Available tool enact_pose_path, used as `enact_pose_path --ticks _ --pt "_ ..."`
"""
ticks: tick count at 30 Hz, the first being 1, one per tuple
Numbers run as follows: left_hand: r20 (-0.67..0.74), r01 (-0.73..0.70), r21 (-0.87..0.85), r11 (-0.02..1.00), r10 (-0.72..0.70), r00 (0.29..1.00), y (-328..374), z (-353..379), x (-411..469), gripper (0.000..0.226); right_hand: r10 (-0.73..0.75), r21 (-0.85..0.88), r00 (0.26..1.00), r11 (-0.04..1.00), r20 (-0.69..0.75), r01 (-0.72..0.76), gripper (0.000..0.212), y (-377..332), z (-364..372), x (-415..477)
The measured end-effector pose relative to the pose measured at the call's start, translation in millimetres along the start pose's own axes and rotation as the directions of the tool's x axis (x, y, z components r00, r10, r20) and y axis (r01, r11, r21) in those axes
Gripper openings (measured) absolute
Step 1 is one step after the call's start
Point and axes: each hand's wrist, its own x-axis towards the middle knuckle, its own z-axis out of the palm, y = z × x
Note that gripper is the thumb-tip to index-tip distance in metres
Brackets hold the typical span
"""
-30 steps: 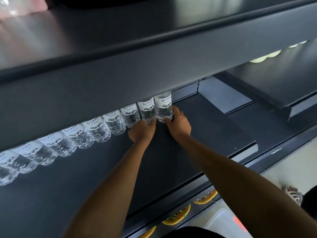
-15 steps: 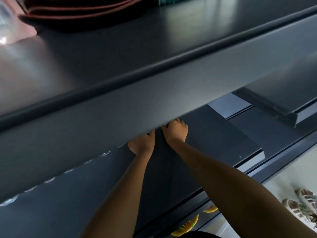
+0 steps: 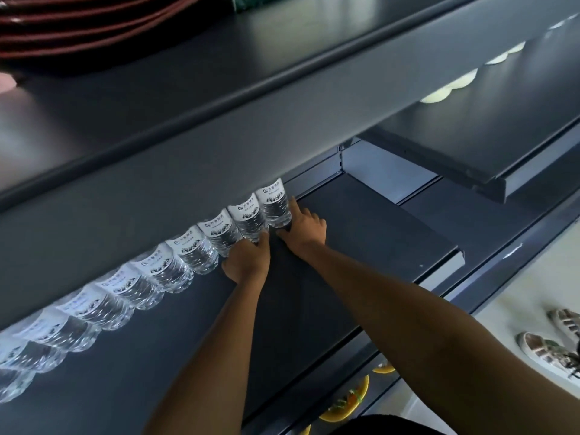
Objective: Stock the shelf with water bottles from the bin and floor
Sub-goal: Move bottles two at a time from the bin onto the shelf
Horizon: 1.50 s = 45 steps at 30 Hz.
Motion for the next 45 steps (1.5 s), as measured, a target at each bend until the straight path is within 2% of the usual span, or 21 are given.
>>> enact_pose_path --ticks 2,6,9,12,17,19,23,26,29,31,33,35,37,40,42,45 --pt "-0.005 -0.012 -0.014 1.000 0.012 1.000 -0.1 0.3 -2.8 0.071 -0.014 0.069 0.999 0.998 0.048 0.010 0.102 3.3 -7.7 -3.7" --pt "0.000 -0.046 -0.029 0.999 0.046 0.999 -2.7 -0.9 -9.0 0.083 -0.098 0.182 0.994 0.979 0.053 0.087 0.103 16.7 -16.8 -22.2" --pt "-0.024 -0.092 -0.064 0.994 0.090 0.996 -1.6 -1.1 -17.4 0.067 -0.160 0.216 0.986 0.965 0.036 0.149 0.091 33.8 -22.5 -42.2" --pt "-0.038 -0.119 -0.175 0.977 0.114 0.993 1.7 4.4 -38.5 0.050 -0.210 0.259 0.978 0.944 -0.011 0.206 0.079 57.3 -36.8 -69.8" --pt "-0.020 -0.170 -0.273 0.947 0.171 0.985 18.3 20.4 -99.3 0.035 -0.318 0.263 0.946 0.909 -0.067 0.324 0.062 106.5 -70.8 -125.3" --pt "-0.037 -0.226 -0.356 0.907 0.228 0.973 30.9 22.9 -126.7 0.030 -0.334 0.225 0.934 0.907 -0.125 0.355 0.055 128.4 -86.9 -150.3" --pt "-0.054 -0.347 -0.542 0.765 0.381 0.923 59.1 26.7 -194.8 0.028 -0.313 0.171 0.914 0.916 -0.256 0.362 0.043 178.7 -112.8 -201.8" --pt "-0.065 -0.462 -0.611 0.643 0.541 0.839 76.9 29.1 -254.7 0.020 -0.253 0.157 0.923 0.939 -0.289 0.307 0.039 225.1 -121.0 -233.9" --pt "-0.029 -0.543 -0.622 0.564 0.677 0.735 80.6 41.2 -305.2 0.013 -0.128 0.174 0.956 0.969 -0.265 0.178 0.038 279.0 -115.6 -262.8" --pt "0.029 -0.567 -0.613 0.550 0.732 0.680 76.3 67.0 -330.1 0.015 -0.024 0.176 0.970 0.982 -0.242 0.069 0.038 320.5 -104.7 -280.4" --pt "0.155 -0.515 -0.624 0.588 0.739 0.656 66.9 107.5 -351.7 0.016 0.100 0.166 0.974 0.984 -0.201 -0.066 0.039 366.4 -85.2 -299.8" --pt "0.322 -0.428 -0.603 0.673 0.696 0.641 46.8 163.7 -371.0 0.018 0.233 0.143 0.965 0.966 -0.120 -0.215 0.040 412.2 -59.6 -326.4" --pt "0.507 -0.352 -0.512 0.784 0.606 0.613 20.0 228.5 -388.4 0.024 0.332 0.099 0.943 0.939 -0.020 -0.329 0.040 458.3 -28.7 -356.7" --pt "0.691 -0.310 -0.336 0.889 0.457 0.560 -26.0 323.0 -410.7 0.036 0.407 -0.001 0.905 0.912 0.122 -0.410 0.044 522.5 26.6 -399.6" --pt "0.759 -0.338 -0.217 0.916 0.376 0.531 -57.7 381.1 -424.2 0.039 0.442 -0.087 0.866 0.897 0.236 -0.434 0.049 560.7 69.6 -422.2" --pt "0.818 -0.424 -0.056 0.904 0.285 0.499 -100.9 459.9 -440.2 0.049 0.484 -0.184 0.789 0.875 0.379 -0.448 0.055 609.2 139.1 -440.6"
